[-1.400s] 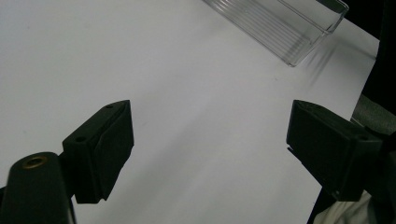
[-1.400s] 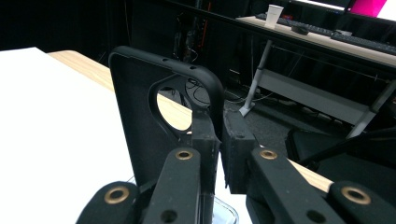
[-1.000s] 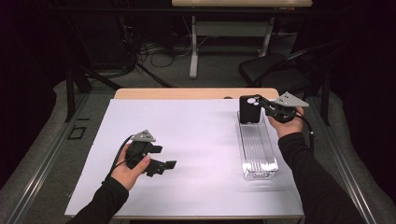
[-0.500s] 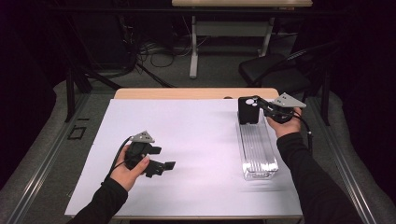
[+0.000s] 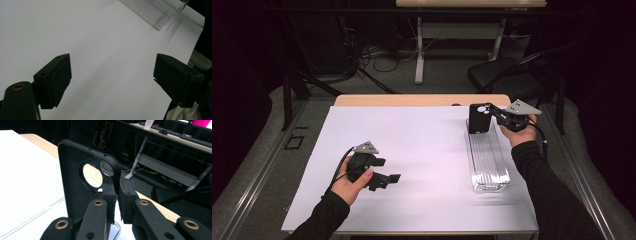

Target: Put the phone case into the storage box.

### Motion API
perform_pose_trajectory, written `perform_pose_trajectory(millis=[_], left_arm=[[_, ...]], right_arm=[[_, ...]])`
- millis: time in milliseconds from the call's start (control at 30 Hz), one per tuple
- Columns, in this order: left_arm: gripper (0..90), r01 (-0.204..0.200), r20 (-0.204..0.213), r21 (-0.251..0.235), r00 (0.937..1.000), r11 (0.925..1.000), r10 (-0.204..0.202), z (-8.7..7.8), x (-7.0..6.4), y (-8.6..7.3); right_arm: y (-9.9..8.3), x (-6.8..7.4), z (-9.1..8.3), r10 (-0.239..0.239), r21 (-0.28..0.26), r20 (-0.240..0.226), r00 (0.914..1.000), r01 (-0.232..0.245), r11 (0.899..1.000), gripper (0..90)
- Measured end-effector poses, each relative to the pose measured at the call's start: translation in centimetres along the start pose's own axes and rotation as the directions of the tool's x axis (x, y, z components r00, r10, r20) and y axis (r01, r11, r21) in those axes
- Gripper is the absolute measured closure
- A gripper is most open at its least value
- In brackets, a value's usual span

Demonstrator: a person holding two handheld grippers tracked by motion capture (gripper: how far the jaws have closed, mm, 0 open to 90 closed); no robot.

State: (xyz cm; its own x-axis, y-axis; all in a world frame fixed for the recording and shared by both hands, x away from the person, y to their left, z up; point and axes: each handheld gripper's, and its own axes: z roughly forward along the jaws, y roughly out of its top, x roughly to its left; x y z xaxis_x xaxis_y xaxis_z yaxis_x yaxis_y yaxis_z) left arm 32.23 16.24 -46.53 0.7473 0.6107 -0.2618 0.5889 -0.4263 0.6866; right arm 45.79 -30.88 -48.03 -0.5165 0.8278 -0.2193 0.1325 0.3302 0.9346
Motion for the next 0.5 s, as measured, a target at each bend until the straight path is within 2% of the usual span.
perform_pose_trajectory(millis=[167,500], left_arm=[[15.5,0.001,-0.001,0.001,1.0000,1.0000,-0.001,0.08,0.02,0.00],[15.5,-0.003,0.004,0.008,1.0000,1.0000,0.003,0.15,-0.02,-0.08]], right_arm=[[-0.11,-0.33,0.02,-0.011,0.009,0.007,0.9999,0.011,1.000,85.1],[-0.38,-0.64,-0.02,0.027,0.021,0.027,0.9993,-0.027,0.999,84.8]])
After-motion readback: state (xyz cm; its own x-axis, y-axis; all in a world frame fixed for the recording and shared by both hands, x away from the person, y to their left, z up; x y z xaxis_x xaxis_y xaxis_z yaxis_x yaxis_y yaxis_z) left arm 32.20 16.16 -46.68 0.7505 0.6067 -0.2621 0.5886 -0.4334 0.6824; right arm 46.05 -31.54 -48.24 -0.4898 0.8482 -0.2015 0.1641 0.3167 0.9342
